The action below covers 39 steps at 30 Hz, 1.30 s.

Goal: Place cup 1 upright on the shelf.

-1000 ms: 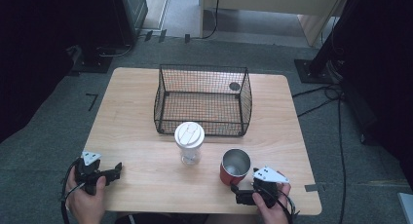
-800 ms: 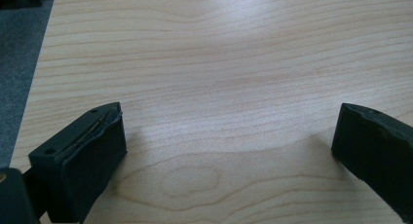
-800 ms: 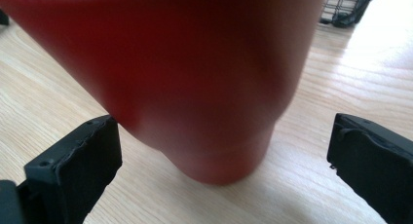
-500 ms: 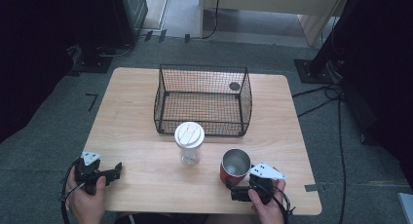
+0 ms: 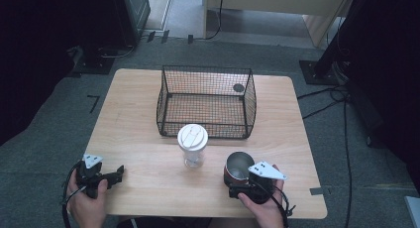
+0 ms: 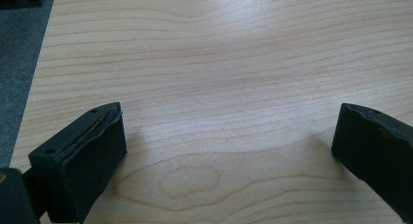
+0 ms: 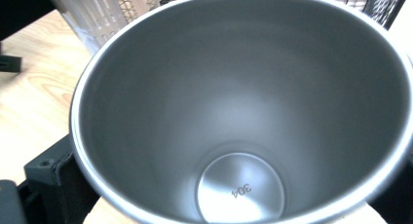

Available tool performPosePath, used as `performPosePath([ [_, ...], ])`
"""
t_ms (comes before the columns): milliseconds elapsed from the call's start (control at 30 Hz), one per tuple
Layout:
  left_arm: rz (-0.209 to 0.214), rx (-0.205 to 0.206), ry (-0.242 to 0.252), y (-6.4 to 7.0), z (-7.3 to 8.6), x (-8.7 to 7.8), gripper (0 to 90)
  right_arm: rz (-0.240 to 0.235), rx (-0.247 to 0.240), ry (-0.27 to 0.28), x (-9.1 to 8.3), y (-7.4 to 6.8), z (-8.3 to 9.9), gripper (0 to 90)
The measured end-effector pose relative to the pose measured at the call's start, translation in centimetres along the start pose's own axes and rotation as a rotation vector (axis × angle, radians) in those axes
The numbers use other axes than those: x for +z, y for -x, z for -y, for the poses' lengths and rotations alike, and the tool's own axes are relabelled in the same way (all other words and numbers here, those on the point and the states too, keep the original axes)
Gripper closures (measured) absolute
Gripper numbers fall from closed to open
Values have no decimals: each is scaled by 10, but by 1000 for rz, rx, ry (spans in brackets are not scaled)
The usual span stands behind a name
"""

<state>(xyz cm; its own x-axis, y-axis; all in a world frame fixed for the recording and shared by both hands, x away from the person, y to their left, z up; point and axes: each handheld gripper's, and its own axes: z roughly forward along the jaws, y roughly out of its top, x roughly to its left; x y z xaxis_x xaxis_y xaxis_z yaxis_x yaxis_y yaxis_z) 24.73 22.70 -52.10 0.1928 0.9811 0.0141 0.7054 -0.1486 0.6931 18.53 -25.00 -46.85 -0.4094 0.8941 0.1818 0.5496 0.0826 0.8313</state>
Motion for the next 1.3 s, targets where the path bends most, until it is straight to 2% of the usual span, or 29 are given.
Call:
performPosePath([
  [200, 0, 0, 0, 0, 0, 0, 0, 61, 3, 18, 4, -7, -1, 0],
  [300, 0, 0, 0, 0, 0, 0, 0, 121, -39, 45, 7, -12, 0, 57],
  [567, 5, 5, 0, 0, 0, 0, 0, 146, -51, 66, 8, -14, -1, 72],
  [800, 7, 6, 0, 0, 0, 0, 0, 137, -33, 80, 6, -11, -8, 72],
  [1000, 8, 6, 0, 0, 0, 0, 0, 146, -45, 113, 4, -13, -16, 72],
  [1100, 8, 6, 0, 0, 0, 0, 0, 153, -70, 133, 4, -15, -21, 71],
  [1300, 8, 7, 0, 1, 0, 0, 0, 153, -64, 188, 2, -14, -27, 71],
])
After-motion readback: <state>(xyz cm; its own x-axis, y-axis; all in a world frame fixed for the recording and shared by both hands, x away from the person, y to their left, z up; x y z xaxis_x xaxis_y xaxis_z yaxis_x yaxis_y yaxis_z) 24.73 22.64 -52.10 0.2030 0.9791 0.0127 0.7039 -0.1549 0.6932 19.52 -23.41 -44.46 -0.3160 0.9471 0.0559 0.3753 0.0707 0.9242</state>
